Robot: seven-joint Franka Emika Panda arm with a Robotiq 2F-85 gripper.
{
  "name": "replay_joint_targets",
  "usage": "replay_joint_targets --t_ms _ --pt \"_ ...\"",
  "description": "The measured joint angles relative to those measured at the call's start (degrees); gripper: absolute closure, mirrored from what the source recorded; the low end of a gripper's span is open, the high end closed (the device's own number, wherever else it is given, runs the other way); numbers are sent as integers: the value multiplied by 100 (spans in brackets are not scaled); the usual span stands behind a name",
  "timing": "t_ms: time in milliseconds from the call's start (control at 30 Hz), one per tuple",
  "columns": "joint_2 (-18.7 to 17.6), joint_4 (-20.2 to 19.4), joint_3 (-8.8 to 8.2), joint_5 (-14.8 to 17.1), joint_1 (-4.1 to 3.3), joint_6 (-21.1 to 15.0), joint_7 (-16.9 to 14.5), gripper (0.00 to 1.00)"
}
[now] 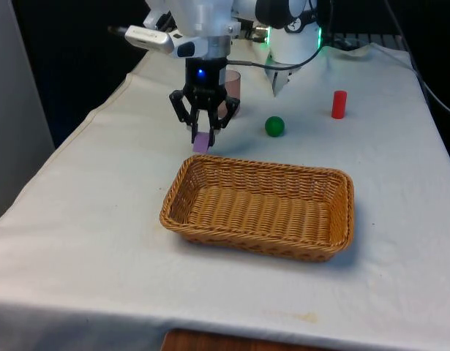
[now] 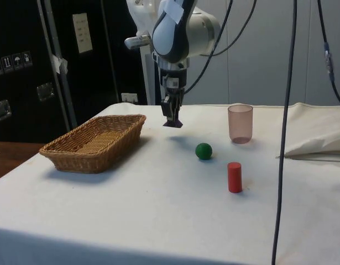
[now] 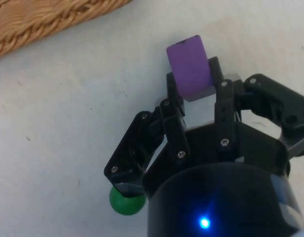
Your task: Pick up the triangular block and place it into the basket.
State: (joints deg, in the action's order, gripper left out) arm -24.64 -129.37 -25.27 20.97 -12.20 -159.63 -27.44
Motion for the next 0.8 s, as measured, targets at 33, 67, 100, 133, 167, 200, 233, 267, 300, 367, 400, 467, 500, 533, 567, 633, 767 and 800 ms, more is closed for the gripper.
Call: replay_joint_targets --t_ms 33,67,100,133,167,200,233,267,300,367,400,467,500,533,567,633,767,800 --pt "0 0 0 0 0 0 0 67" --pt "0 0 0 0 0 0 0 67" --pt "0 0 0 0 0 0 0 67" --pt "0 6 0 0 0 0 0 67" --pt "0 11 0 0 0 0 0 67" --pt "11 23 -6 0 0 0 0 67" --pt "34 29 -6 0 0 0 0 67" --pt "63 34 -11 0 0 6 -6 67" --pt "63 34 -11 0 0 6 -6 67" --pt "103 34 -17 -6 0 23 -6 67" --pt "149 34 -23 -11 0 57 -6 67" --pt "304 34 -34 -52 0 166 -6 67" --pt "355 34 -40 -74 -6 206 0 67" --pt "413 34 -46 -97 -6 241 6 67" --pt "464 34 -52 -115 -6 286 6 67" --pt "556 34 -69 -138 -11 350 11 67" --pt "699 52 -86 -241 -11 447 46 67" --pt "728 63 -92 -269 -11 476 69 67"
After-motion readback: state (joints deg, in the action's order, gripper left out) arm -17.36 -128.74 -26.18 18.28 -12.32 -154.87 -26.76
